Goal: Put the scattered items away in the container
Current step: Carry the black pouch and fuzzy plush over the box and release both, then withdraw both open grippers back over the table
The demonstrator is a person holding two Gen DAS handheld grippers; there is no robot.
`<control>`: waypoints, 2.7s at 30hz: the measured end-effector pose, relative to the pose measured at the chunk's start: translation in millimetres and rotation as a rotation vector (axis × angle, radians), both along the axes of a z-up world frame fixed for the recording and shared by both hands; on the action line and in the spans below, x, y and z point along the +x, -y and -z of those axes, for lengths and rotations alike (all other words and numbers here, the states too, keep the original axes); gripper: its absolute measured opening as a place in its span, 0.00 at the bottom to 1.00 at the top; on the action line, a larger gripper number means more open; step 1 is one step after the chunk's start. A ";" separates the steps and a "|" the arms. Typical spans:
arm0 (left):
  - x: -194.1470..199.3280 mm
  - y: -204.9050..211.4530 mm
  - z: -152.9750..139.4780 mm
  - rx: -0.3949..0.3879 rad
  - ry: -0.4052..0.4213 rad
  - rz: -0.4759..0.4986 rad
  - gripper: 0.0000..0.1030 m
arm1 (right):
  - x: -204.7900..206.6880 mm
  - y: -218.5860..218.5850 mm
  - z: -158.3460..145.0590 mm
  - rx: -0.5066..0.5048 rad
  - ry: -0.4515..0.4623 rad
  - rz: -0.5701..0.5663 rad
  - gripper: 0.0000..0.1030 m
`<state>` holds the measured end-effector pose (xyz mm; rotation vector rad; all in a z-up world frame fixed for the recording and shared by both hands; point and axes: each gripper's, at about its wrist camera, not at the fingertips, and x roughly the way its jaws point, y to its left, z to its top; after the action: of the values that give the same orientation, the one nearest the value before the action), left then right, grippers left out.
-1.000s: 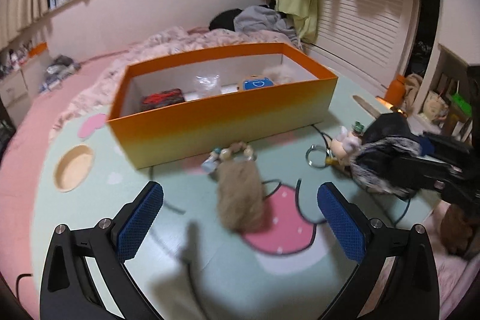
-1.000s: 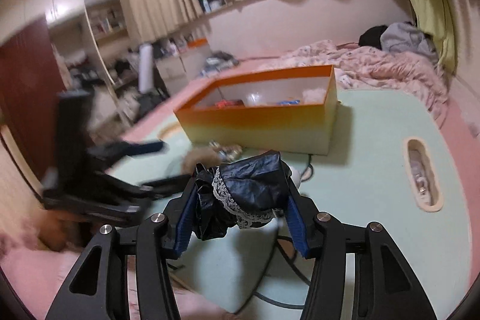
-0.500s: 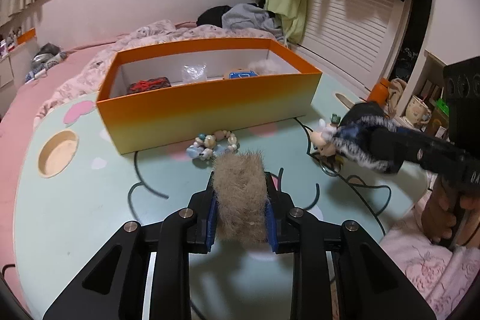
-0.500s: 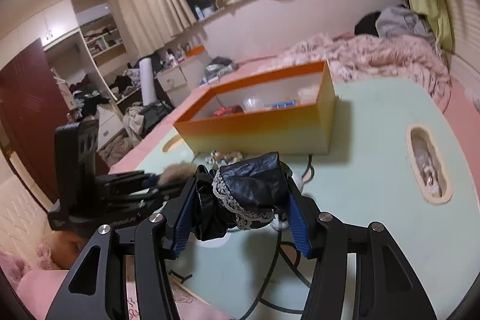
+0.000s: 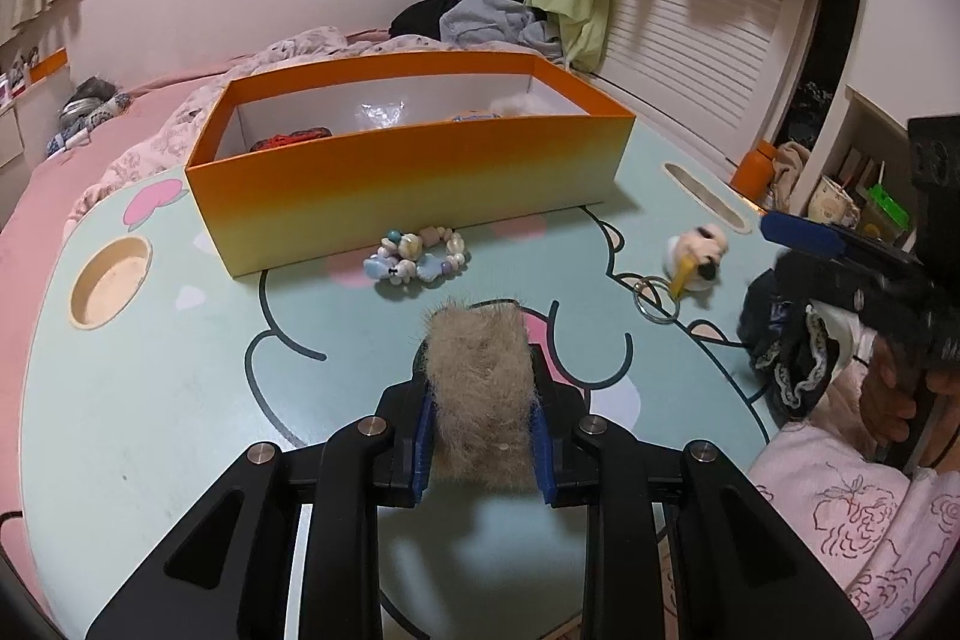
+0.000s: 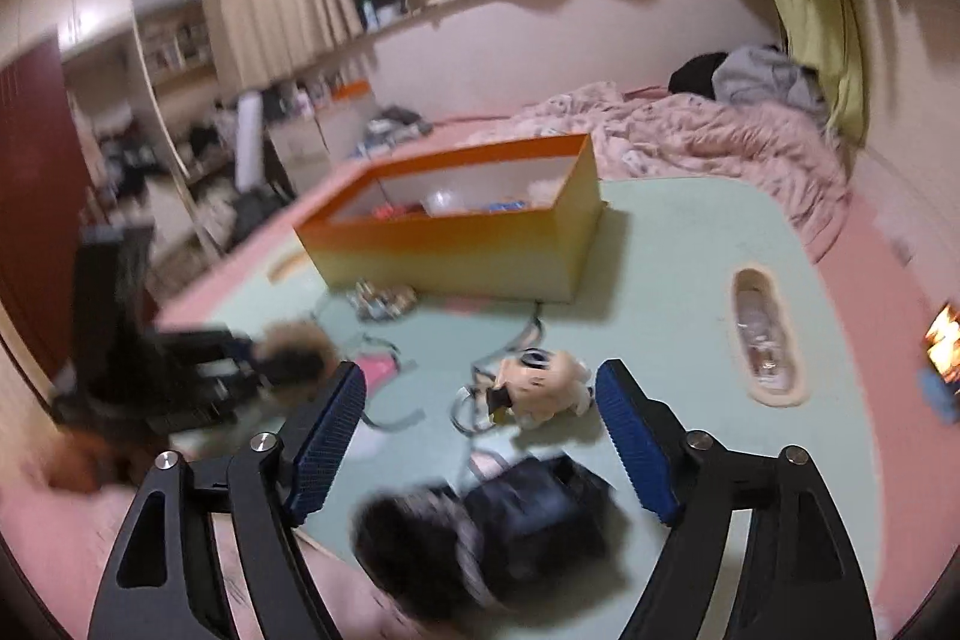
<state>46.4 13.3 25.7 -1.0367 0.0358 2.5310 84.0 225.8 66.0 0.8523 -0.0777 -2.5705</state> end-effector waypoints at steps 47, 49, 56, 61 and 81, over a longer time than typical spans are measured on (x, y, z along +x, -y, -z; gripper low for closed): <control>-151.2 4.7 -63.5 -0.010 0.012 -0.045 0.32 | -168.8 82.8 -49.7 0.102 0.031 -0.018 0.44; -163.4 5.8 -55.9 -0.029 0.017 -0.084 0.39 | -181.1 84.9 -43.5 0.106 0.049 -0.009 0.53; -154.5 17.4 -57.2 -0.004 -0.061 -0.136 0.75 | -177.3 71.4 -38.1 0.040 0.032 0.044 0.72; -135.1 22.8 -69.3 -0.008 -0.042 -0.140 0.75 | -156.1 58.0 -47.2 -0.009 0.014 0.061 0.72; -12.4 -0.3 11.9 -0.141 0.034 -0.177 0.81 | 3.5 48.1 8.4 0.244 0.011 0.023 0.82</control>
<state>33.9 13.7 13.7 -1.1851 0.1192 2.7009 87.5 177.7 57.7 0.9569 0.2292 -2.6326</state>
